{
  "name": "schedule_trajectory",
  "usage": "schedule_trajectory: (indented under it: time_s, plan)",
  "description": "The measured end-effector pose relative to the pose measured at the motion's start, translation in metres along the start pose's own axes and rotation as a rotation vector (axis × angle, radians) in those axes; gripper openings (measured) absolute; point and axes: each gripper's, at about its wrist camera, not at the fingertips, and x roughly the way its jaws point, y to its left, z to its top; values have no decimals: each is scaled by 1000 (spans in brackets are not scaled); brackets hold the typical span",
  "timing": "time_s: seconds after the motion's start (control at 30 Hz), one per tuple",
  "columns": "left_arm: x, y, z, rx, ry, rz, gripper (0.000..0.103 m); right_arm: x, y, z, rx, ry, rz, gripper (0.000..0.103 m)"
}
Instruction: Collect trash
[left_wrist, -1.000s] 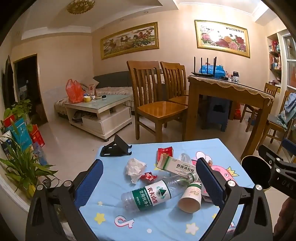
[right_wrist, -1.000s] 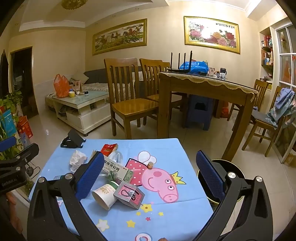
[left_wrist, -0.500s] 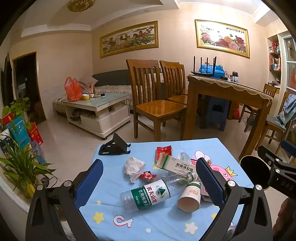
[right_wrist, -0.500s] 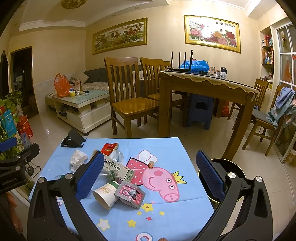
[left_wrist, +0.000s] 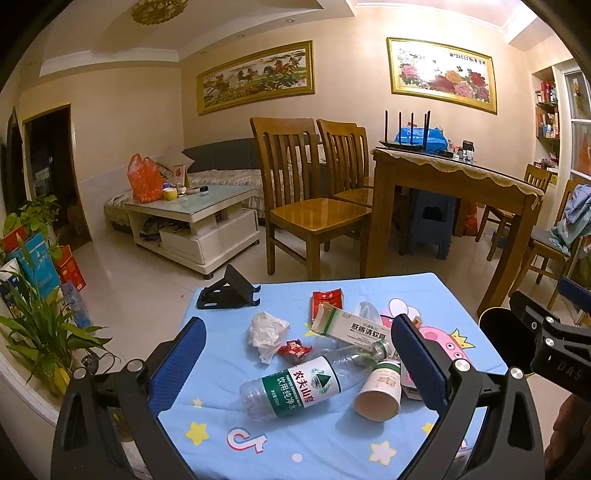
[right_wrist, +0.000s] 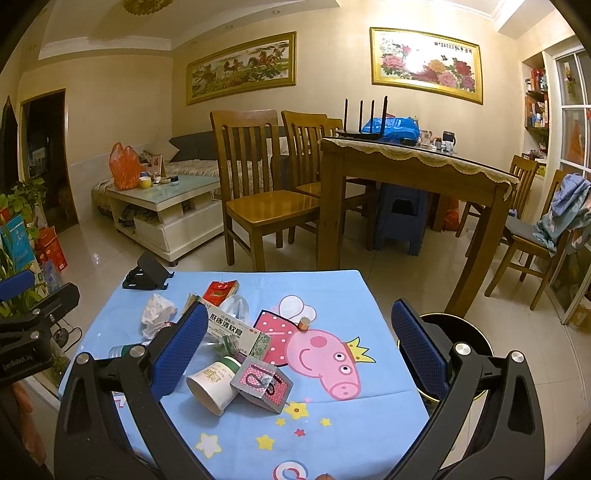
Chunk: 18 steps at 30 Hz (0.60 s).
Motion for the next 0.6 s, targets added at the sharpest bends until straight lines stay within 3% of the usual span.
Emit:
schedule_trajectory:
  time_s: [0.6]
  plan:
    - [1, 8, -2, -19, -8, -2, 97, 3, 3, -4, -2, 4, -1, 98]
